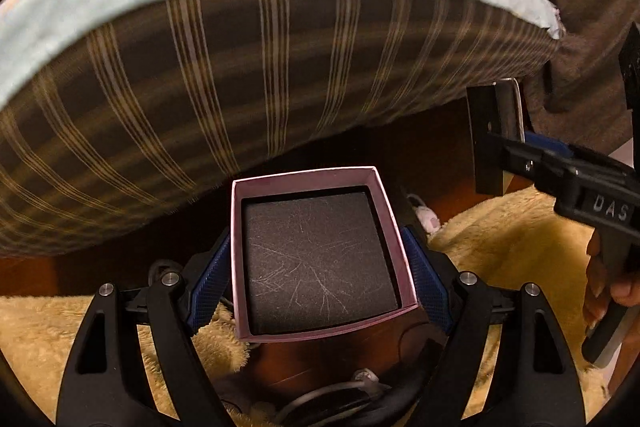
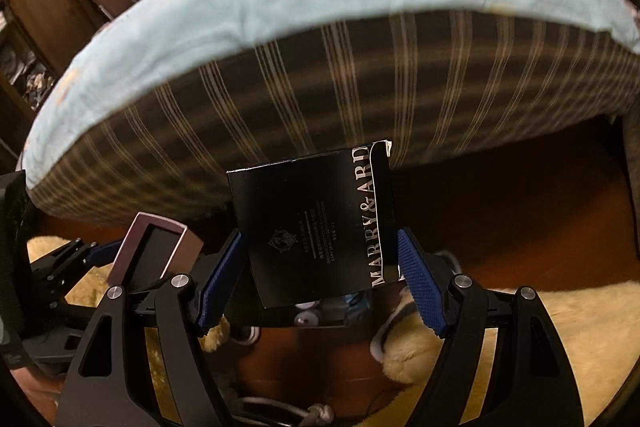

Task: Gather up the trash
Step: 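Carry card and pink box down into the floor bin and open both tools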

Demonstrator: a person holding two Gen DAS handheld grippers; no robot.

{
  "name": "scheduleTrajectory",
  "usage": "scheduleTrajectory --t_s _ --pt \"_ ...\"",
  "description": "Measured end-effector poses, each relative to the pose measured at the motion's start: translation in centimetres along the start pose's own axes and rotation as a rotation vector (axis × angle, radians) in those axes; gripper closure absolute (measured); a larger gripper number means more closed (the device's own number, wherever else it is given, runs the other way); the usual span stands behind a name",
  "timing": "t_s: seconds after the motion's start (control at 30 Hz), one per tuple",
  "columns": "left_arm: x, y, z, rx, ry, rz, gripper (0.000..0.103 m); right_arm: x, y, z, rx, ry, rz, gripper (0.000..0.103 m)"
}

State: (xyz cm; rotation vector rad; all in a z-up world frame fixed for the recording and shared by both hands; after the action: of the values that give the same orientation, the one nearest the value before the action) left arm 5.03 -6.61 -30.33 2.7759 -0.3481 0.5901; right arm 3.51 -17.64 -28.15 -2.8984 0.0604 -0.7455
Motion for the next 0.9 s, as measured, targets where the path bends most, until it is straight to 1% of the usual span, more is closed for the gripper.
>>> scheduleTrajectory --t_s 0.13,0.27,0.47,0.67,0.77,0.8,0.9 --pt "-0.3 -0.5 2.1 0.000 -0.022 -0.012 0.026 -1.0 -0.1 2.2 -0.019 -0.023 0.011 0.026" --pt "-0.9 -1.0 3.8 0.003 -0.044 -0.033 0.026 -1.7 -0.2 4.0 -0.013 -0.058 0.027 0.026" --pt "-1.8 -1.4 6.2 0.005 -0.090 -0.037 0.025 -2.5 -0.8 6.7 -0.003 -0.121 0.032 0.026" --pt "-2.1 -2.0 7.4 -0.008 -0.123 -0.060 0.025 -2.8 -1.4 7.9 0.005 -0.148 0.046 0.025" --pt "-2.0 -2.2 7.7 -0.013 -0.134 -0.067 0.024 -2.5 -1.8 8.6 0.008 -0.146 0.057 0.022" --pt "-2.1 -2.1 7.7 -0.014 -0.135 -0.068 0.021 -2.1 -2.1 8.6 0.007 -0.146 0.061 0.019" --pt "-2.0 -2.2 7.4 -0.011 -0.128 -0.065 0.014 -1.1 -1.9 8.7 0.006 -0.142 0.074 0.014"
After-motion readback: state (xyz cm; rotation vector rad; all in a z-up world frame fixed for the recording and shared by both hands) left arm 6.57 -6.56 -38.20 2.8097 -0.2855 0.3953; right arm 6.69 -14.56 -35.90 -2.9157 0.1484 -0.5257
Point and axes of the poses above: each gripper's, at about its wrist camera, not at the fingertips, and z roughly the way its jaws point, y to its right, x to its top, the point moved 5 cm from there along z, roughly the way its jaws point, and after that the axes turned 4 degrees about -x, right-handed, at the moved point
